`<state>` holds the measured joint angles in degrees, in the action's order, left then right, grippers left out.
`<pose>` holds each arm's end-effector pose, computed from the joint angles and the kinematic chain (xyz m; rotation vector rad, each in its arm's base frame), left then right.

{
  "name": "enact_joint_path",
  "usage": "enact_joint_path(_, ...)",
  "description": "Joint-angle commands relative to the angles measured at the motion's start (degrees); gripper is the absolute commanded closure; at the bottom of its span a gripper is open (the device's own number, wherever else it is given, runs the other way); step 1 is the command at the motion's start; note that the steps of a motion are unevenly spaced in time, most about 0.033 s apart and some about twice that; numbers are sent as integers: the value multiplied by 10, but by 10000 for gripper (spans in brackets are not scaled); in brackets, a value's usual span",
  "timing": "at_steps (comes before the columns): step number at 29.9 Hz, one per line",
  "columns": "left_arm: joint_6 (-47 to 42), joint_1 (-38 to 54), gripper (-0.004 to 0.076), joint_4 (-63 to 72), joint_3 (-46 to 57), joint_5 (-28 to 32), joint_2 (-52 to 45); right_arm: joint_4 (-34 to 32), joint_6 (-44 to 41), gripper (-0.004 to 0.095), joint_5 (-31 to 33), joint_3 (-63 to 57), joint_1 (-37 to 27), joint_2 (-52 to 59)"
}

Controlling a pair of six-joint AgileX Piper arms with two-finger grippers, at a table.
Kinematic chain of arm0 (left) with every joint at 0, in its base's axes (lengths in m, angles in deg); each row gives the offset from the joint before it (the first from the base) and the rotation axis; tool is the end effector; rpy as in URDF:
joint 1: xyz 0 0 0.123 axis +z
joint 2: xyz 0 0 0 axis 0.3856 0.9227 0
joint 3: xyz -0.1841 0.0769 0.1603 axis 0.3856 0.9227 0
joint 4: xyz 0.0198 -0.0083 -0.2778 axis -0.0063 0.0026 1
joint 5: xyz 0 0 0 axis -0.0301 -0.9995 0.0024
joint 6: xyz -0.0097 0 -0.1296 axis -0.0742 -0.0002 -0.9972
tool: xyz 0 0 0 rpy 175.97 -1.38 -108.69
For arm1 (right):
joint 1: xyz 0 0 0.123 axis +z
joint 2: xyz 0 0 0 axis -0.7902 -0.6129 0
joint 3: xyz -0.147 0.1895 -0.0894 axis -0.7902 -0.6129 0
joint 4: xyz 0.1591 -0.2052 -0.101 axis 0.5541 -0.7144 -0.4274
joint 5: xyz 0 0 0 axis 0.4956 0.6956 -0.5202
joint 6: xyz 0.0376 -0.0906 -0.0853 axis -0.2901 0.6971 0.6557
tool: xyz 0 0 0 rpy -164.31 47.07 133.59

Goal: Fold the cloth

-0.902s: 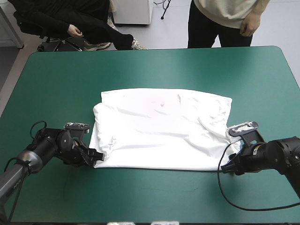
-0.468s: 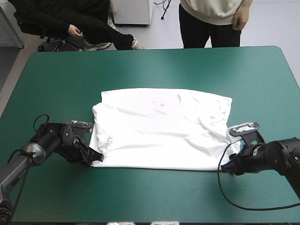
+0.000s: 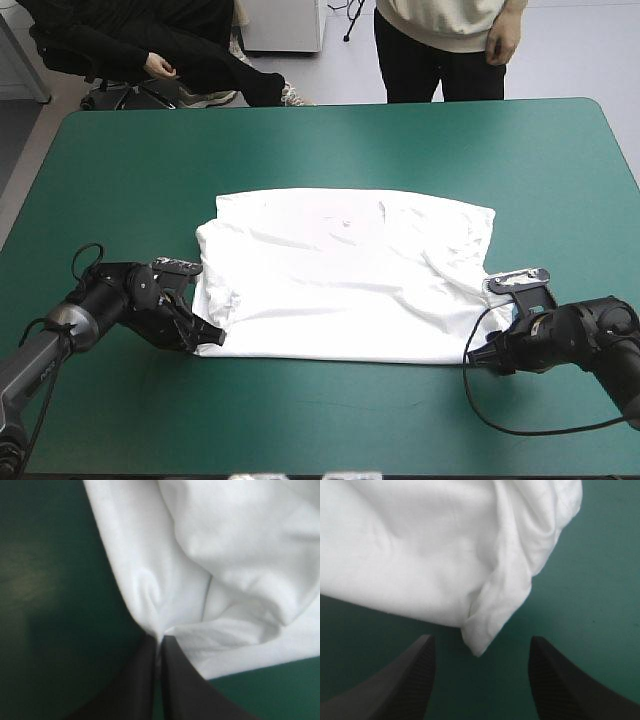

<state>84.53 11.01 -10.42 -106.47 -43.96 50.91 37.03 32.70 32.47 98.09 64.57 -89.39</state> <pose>0.2485 -0.0696 0.1120 0.4374 2.9737 -0.2194 0.2201 0.0517 0.1798 -0.3573 2.7579 0.0823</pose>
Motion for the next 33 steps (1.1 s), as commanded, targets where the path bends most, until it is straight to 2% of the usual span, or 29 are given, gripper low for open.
enact_joint_path(1,4,-5,741,39,13,33,18,-2,-1,445,-38,11,-3,-30)
enact_joint_path(7,4,-5,741,36,13,33,18,-5,4,633,-64,-11,-3,-103)
enact_joint_path(14,4,-5,741,35,13,36,18,-1,16,663,-96,-37,-3,-157)
enact_joint_path(16,4,-5,741,35,13,36,17,8,31,741,-82,-37,-3,-157)
enact_joint_path(19,4,-5,741,32,13,37,4,9,36,924,-49,-37,-3,-146)
enact_joint_path(22,-13,-5,741,18,13,34,-32,9,36,925,-29,-37,-3,-108)
enact_joint_path(29,-31,-5,741,-22,5,-38,-117,-5,28,926,75,-35,-3,1)
enact_joint_path(33,-32,-5,741,-23,-16,-51,-145,-2,23,926,103,-29,-3,57)
